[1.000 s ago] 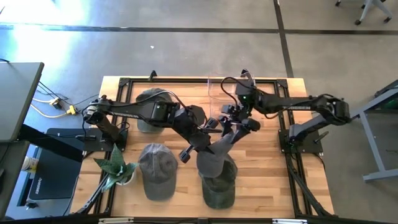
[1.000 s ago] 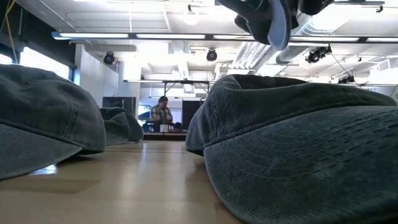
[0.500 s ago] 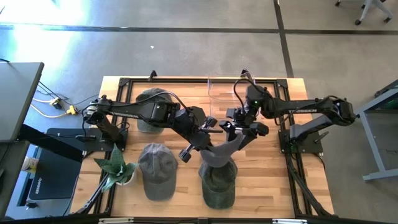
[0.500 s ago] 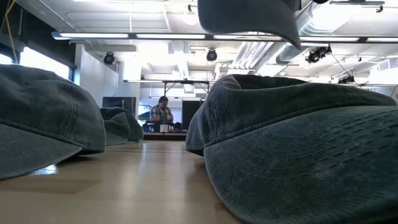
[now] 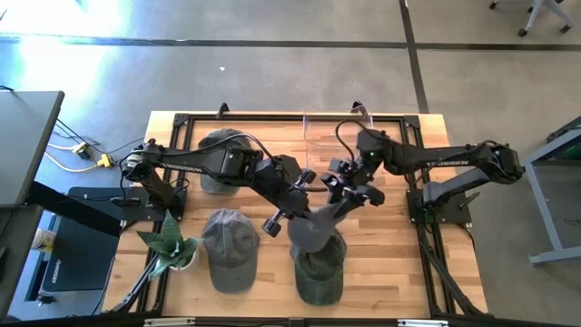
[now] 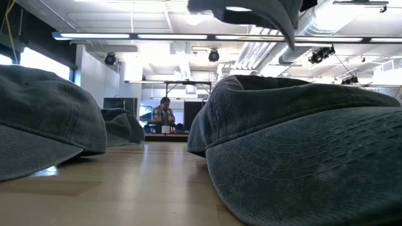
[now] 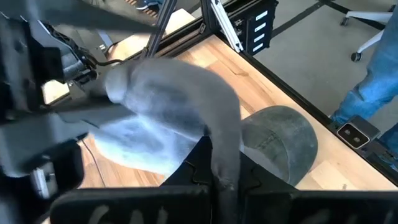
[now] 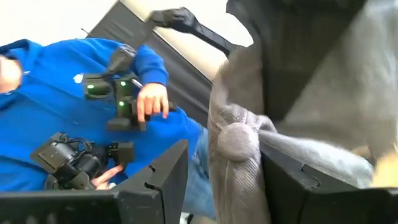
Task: Pick & Place hat
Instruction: Put the right gray cap into the top transparent bin
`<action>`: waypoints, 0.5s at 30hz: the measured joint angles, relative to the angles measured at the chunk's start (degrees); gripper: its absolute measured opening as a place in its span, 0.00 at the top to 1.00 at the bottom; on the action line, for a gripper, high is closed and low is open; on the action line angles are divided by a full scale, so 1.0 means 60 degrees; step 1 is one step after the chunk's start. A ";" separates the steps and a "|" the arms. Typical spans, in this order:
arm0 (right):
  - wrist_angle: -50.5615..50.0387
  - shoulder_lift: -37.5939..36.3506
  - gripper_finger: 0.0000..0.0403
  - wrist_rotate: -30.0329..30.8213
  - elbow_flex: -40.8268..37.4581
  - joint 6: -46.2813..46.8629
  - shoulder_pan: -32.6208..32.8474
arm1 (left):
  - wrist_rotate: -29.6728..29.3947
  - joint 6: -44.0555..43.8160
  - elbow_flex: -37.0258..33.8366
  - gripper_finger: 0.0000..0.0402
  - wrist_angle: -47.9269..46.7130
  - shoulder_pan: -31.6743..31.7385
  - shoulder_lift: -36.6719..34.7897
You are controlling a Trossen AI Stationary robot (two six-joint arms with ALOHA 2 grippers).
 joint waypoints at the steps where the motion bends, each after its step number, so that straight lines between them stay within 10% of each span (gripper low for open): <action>1: -0.0249 0.0002 0.58 -0.0002 0.0000 -0.0072 0.0005 | 0.0000 0.0000 0.0000 1.00 -0.0004 0.0000 0.0000; 9: -0.0722 0.0008 0.48 -0.0926 0.0000 -0.0959 0.0239 | -0.0545 -0.0211 0.0000 1.00 -0.0022 0.0000 0.0000; 15: -0.0438 -0.0516 0.63 -0.0666 0.0000 -0.1232 0.0337 | -0.0572 -0.0676 0.0001 1.00 -0.0416 0.0000 0.0000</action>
